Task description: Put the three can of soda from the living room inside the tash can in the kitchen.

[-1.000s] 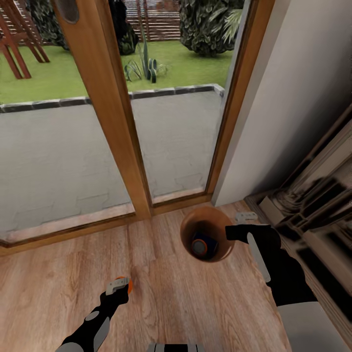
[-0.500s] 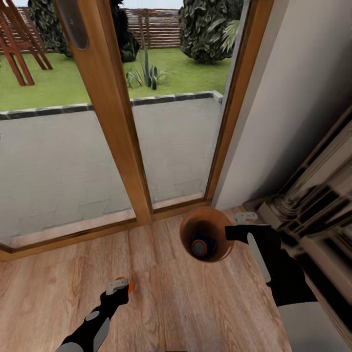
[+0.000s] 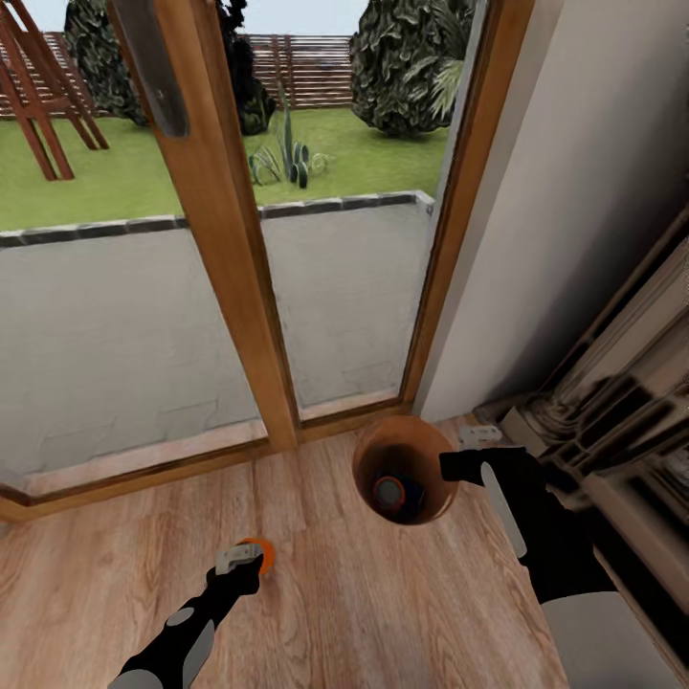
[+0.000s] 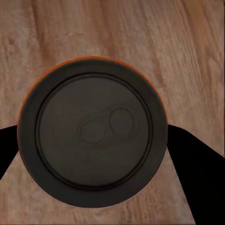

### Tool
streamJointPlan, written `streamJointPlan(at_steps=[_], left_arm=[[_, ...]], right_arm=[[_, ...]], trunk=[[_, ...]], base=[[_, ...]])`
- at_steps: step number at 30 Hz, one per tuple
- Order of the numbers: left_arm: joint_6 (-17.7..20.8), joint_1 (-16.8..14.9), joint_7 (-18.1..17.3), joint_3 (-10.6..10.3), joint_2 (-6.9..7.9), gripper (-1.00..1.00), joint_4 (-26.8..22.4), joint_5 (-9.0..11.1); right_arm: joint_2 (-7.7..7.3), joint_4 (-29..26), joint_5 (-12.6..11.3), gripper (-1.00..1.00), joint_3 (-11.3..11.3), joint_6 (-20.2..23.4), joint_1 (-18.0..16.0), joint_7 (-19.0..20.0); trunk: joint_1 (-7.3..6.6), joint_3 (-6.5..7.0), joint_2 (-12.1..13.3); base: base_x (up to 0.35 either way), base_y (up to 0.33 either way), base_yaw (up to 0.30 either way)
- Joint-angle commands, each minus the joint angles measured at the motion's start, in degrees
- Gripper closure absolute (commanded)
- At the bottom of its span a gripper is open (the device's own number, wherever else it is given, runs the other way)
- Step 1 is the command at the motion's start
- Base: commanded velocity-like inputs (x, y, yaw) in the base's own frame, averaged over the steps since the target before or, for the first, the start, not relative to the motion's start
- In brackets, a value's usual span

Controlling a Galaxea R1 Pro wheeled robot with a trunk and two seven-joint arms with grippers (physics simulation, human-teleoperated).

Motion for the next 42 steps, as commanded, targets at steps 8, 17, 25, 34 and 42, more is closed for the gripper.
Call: streamJointPlan(at_steps=[8, 17, 25, 34, 42], left_arm=[[1.04, 0.00, -9.79, 0.04, 1.24, 1.00, -0.12, 0.01], [7.01, 0.00, -23.76, 0.44, 4.54, 1.00, -5.32, 0.26], [7.35, 0.00, -29.50, 0.49, 6.94, 1.00, -5.80, 0.60], [7.37, 0.00, -33.21, 0.53, 7.74, 1.00, -5.84, 0.58], [7.37, 0.00, -33.65, 0.57, 8.53, 1.00, -5.85, 0.66]], right_arm=[[0.06, 5.44, -1.03, 1.00, 0.10, -0.27, 0.05, 0.35], [0.17, 12.20, -1.03, 1.00, 0.32, -4.17, 0.06, 0.34], [0.95, 13.05, -1.01, 1.00, 0.38, -4.62, 0.06, 0.28], [1.06, 13.08, -0.99, 1.00, 0.44, -4.63, 0.06, 0.29], [1.07, 13.08, -0.95, 1.00, 0.44, -4.63, 0.06, 0.28]], trunk=[[-1.77, 2.21, 3.22], [-3.75, 4.68, 6.83], [-5.50, 6.87, 10.04], [-7.48, 9.33, 13.65], [-9.24, 11.53, 16.86]], base=[[0.000, 0.000, 0.000], [0.000, 0.000, 0.000], [0.000, 0.000, 0.000], [0.000, 0.000, 0.000], [0.000, 0.000, 0.000]])
